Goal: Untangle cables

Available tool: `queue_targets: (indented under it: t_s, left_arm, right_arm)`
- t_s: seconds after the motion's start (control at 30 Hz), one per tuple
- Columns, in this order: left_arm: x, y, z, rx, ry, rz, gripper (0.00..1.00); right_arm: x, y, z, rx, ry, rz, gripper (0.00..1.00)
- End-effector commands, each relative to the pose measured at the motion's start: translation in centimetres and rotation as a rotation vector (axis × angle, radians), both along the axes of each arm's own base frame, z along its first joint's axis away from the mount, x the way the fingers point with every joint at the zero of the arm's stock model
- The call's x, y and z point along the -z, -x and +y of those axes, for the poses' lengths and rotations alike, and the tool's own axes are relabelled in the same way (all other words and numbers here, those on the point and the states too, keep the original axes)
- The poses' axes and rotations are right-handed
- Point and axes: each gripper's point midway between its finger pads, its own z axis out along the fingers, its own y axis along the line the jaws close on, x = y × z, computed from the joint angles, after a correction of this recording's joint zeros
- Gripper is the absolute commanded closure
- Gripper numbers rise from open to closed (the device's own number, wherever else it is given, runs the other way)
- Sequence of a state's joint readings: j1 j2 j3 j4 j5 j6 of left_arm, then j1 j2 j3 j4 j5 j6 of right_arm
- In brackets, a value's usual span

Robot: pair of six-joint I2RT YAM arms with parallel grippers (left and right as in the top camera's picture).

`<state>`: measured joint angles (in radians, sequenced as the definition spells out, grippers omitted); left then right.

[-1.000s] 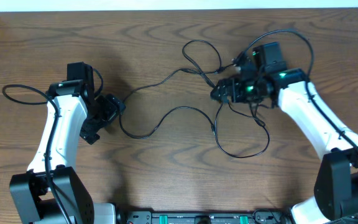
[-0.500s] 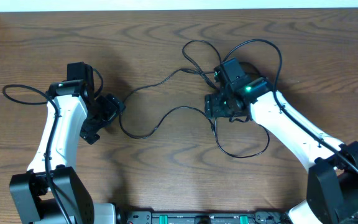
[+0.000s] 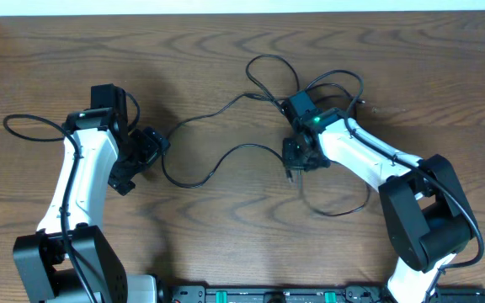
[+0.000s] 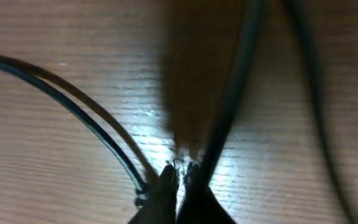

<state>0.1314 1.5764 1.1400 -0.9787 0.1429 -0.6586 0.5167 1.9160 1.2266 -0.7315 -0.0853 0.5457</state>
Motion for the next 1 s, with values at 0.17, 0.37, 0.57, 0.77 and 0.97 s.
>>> queue_targets:
  t_s: [0.17, 0.37, 0.57, 0.77, 0.97]
  left_arm:
    - [0.0, 0.0, 0.4, -0.011, -0.02, 0.004, 0.01]
    - [0.0, 0.0, 0.4, -0.011, -0.02, 0.003, 0.01]
    - [0.0, 0.0, 0.4, -0.011, -0.02, 0.003, 0.01]
    - [0.0, 0.0, 0.4, -0.011, -0.02, 0.004, 0.01]
    - [0.0, 0.0, 0.4, -0.011, -0.02, 0.003, 0.01]
  right_arm:
    - [-5.0, -1.2, 4.7, -0.08, -0.252, -0.029, 0.99]
    - [-14.6, -4.5, 4.9, -0.144, -0.328, -0.275, 0.99]
    - [-23.3, -5.9, 0.5, -0.075, -0.238, -0.569, 0.99]
    - [-28.6, -5.0, -3.5, 0.004, -0.148, -0.742, 0.99]
    - [-29.1, -4.1, -5.6, 0.046, -0.065, -0.753, 0.99]
